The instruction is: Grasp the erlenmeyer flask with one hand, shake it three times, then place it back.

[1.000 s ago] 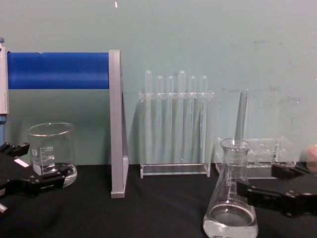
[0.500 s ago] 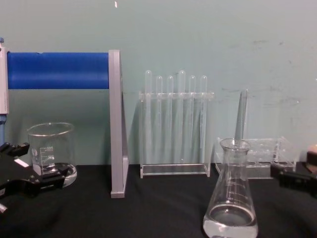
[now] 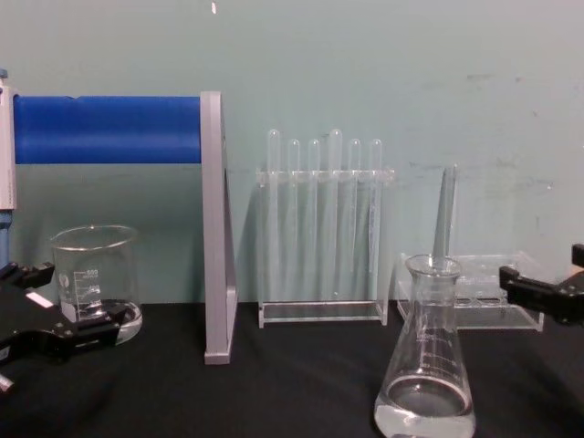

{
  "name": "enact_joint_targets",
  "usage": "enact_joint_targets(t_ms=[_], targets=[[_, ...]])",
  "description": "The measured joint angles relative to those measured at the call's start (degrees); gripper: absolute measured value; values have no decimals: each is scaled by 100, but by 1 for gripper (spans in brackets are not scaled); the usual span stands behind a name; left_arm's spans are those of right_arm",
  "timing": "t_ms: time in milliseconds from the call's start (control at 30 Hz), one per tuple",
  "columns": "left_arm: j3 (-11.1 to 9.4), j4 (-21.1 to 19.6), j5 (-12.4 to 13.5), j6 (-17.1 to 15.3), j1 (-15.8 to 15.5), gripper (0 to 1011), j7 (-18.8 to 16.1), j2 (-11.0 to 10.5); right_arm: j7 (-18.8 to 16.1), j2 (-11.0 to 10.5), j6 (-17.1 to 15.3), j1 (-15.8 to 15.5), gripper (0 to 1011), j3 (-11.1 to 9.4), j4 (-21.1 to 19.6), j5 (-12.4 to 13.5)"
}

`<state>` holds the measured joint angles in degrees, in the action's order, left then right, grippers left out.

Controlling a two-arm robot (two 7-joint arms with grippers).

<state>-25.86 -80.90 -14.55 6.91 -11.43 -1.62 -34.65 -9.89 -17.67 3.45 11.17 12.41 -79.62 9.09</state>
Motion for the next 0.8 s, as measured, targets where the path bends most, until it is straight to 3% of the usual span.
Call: enact_joint_targets(t_ms=[233, 800], targets=[[0, 0, 0, 0, 0, 1001, 0, 0, 80, 151, 88, 194, 1003, 34, 344, -305], [0, 0, 0, 0, 0, 1001, 0, 0, 89, 140, 90, 184, 1003, 38, 320, -292]])
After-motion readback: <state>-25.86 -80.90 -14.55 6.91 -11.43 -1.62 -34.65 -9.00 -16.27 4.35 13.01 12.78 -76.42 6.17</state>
